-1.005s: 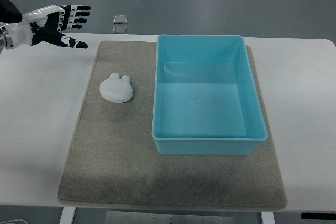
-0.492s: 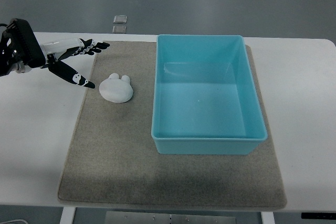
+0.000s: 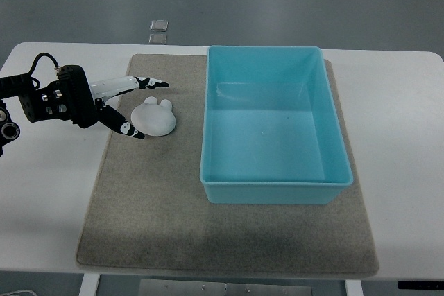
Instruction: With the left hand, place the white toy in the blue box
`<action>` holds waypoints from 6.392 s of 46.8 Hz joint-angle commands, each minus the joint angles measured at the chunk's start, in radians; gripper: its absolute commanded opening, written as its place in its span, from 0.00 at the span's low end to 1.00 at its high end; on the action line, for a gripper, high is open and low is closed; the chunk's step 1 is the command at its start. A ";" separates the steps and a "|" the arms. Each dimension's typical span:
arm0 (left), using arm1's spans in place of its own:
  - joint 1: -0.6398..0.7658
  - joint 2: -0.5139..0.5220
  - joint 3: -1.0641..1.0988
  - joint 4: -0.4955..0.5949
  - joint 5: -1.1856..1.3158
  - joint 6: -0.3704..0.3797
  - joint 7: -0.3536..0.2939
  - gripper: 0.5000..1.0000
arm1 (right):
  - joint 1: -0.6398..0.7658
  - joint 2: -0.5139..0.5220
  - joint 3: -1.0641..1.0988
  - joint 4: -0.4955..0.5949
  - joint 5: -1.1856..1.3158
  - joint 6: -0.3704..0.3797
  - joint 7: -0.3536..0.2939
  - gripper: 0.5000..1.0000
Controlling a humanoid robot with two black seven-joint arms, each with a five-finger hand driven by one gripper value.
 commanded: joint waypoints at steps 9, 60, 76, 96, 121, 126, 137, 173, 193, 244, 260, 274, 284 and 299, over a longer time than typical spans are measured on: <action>-0.001 -0.051 0.009 0.044 0.091 0.037 0.006 0.96 | 0.000 0.000 0.000 0.000 0.000 0.000 0.000 0.87; -0.111 -0.031 -0.015 0.098 0.199 0.043 0.005 0.00 | 0.000 0.000 0.000 0.000 0.000 0.000 0.000 0.87; -0.189 -0.008 -0.071 0.037 0.183 0.036 -0.020 0.00 | 0.000 0.000 0.000 0.000 0.000 0.000 0.000 0.87; -0.298 -0.148 -0.060 0.020 0.190 0.011 -0.023 0.00 | 0.000 0.000 0.000 0.000 0.000 0.000 0.000 0.87; -0.355 -0.347 0.066 0.104 0.217 0.011 -0.014 0.00 | 0.000 0.000 0.000 0.000 0.000 0.000 0.000 0.87; -0.352 -0.364 0.067 0.110 0.232 0.011 -0.012 0.00 | 0.000 0.000 0.000 0.000 0.000 0.000 0.000 0.87; -0.332 -0.393 0.075 0.115 0.240 0.011 -0.012 0.00 | 0.000 0.000 0.000 0.000 0.000 0.000 0.000 0.87; -0.317 -0.373 0.049 0.167 -0.109 0.045 -0.009 1.00 | 0.000 0.000 0.000 0.000 0.000 0.000 0.000 0.87; -0.300 -0.241 0.047 0.239 -0.726 0.022 -0.006 1.00 | 0.000 0.000 0.000 0.000 0.000 0.000 0.000 0.87; -0.120 -0.201 -0.042 0.606 -1.590 -0.456 0.144 1.00 | 0.000 0.000 0.000 0.000 0.000 0.001 0.000 0.87; -0.096 -0.205 -0.060 0.606 -1.593 -0.456 0.144 1.00 | 0.000 0.000 0.000 0.002 0.000 0.000 0.000 0.87; -0.048 -0.200 -0.124 0.600 -1.588 -0.456 0.144 1.00 | 0.000 0.000 0.000 0.000 0.000 0.000 0.000 0.87; -0.044 -0.200 -0.123 0.598 -1.584 -0.456 0.144 1.00 | 0.000 0.000 0.000 0.000 0.000 0.001 0.000 0.87; -0.039 -0.195 -0.121 0.592 -1.584 -0.456 0.144 1.00 | 0.000 0.000 0.000 0.002 0.002 0.003 0.000 0.87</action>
